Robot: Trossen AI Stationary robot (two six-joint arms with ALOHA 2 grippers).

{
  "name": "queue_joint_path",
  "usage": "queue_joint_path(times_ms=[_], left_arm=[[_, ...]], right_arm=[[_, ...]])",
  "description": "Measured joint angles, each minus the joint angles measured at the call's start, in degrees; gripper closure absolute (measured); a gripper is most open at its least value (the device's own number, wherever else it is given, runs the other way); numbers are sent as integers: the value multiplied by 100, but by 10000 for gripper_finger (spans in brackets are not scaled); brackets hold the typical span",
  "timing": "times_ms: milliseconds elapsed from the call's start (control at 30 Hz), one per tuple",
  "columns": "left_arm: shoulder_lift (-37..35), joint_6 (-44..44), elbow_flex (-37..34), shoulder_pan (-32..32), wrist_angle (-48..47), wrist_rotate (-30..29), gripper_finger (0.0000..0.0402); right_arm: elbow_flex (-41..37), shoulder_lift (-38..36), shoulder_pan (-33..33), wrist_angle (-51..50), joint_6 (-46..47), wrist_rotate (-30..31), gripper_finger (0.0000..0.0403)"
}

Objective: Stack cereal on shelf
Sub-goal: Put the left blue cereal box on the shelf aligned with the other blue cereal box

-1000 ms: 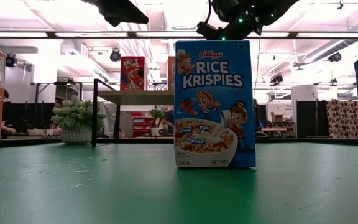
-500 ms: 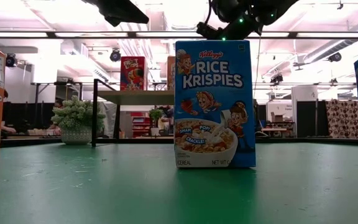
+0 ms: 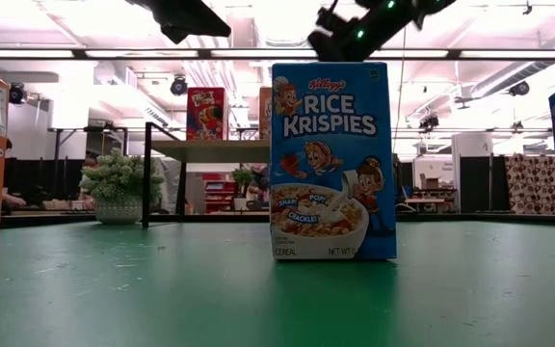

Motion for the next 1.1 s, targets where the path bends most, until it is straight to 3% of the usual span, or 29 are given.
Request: queue_joint_path(times_ms=[267,567,800,1100], left_arm=[[0,-353,0,-224,2,13,402],[0,-534,0,-758,115,13,402],[0,-595,0,-1055,283,13,402],[0,-839,0,-1458,624,12,402]], right_arm=[[0,-623,831,-1102,737,-740,394],[-4,-554,2205,-1812,1413,-754,394],[-11,-310,3293,-1773,1637,-760,394],[-11,95,4029,-1762,2520,-514,393]])
